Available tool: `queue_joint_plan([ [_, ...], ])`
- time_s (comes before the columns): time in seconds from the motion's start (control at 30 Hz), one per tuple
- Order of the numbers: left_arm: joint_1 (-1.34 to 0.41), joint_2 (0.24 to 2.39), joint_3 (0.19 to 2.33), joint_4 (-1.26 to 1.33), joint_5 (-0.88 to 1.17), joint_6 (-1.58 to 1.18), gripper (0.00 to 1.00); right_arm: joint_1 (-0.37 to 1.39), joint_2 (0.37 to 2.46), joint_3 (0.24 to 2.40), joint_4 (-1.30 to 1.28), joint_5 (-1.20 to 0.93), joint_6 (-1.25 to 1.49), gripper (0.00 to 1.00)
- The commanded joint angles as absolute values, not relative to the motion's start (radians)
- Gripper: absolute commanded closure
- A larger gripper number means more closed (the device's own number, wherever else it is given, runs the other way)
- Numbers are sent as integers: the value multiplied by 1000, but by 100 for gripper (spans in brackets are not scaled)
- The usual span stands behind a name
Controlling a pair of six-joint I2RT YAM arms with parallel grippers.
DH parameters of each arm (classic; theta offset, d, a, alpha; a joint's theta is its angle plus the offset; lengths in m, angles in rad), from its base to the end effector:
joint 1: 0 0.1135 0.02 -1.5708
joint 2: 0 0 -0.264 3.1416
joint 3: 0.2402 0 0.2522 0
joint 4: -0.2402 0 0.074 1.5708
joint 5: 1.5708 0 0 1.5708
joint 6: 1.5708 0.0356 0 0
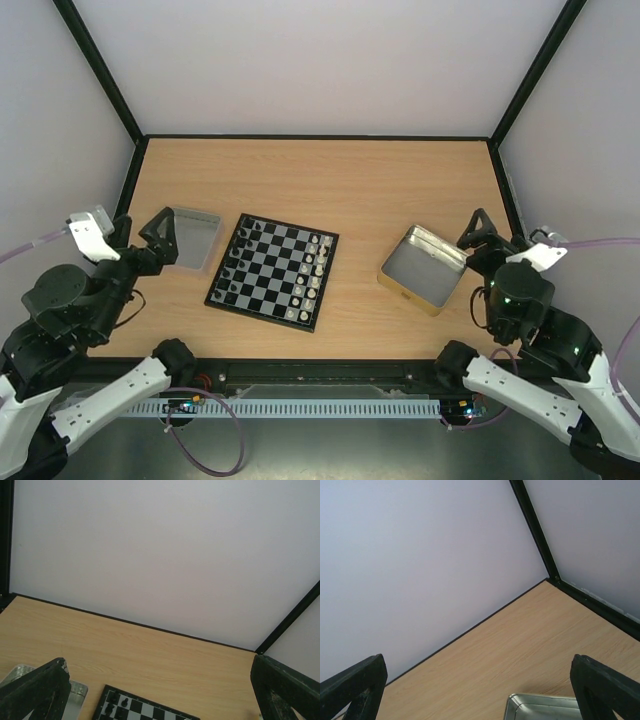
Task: Set up the chess pieces on the board
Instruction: Reset both arms
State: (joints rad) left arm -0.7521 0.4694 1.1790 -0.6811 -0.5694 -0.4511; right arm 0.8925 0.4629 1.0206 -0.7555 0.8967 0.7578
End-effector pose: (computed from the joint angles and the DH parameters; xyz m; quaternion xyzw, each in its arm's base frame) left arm 0.0388 -0.0101 0.4410 -0.0988 0.6915 -0.2281 0.6782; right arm 0.0557 0.0248 0.3930 0.2272 0.7139 0.1922 0.6338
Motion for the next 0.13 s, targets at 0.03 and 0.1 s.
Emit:
queue_joint_plan([
  [0.03,-749,448,1193,-721,-614,-422,1,897,443,1046,-795,964,753,2],
  [0.1,-749,439,1189,-717,-614,-421,1,896,443,1050,-797,963,760,2],
])
